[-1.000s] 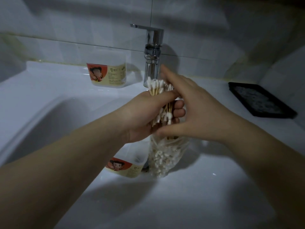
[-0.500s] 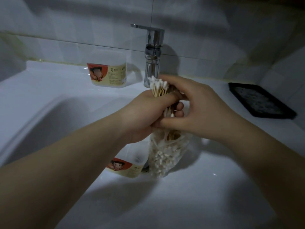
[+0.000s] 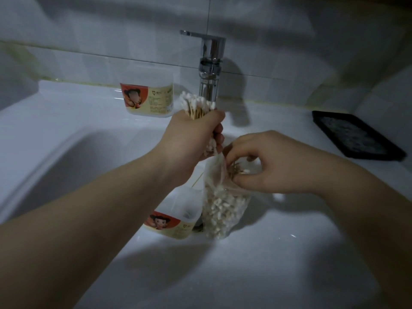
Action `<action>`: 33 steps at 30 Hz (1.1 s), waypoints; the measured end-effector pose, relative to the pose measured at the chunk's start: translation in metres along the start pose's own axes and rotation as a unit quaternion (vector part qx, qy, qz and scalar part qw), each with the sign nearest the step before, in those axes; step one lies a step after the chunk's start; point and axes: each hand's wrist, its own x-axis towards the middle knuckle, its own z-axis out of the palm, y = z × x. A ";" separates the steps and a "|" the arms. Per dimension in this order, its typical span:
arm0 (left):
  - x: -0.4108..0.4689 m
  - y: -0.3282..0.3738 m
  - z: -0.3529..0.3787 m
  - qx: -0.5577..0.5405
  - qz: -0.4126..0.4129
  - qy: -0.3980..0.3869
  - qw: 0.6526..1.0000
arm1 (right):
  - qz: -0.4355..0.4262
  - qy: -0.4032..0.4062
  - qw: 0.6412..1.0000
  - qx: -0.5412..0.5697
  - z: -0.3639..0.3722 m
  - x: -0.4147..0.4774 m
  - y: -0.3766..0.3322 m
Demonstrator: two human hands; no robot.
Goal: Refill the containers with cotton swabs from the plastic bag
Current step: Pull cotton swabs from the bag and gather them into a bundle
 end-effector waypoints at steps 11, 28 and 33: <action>-0.003 -0.004 0.003 0.031 0.000 -0.018 0.999 | 0.009 -0.050 0.998 -0.039 0.007 0.001 0.000; -0.011 -0.003 0.006 0.104 0.134 -0.066 0.983 | 0.043 -0.040 0.998 -0.013 0.000 -0.001 -0.008; -0.012 -0.006 0.004 0.149 0.161 -0.104 0.970 | 0.068 -0.007 0.995 -0.073 -0.003 0.000 -0.005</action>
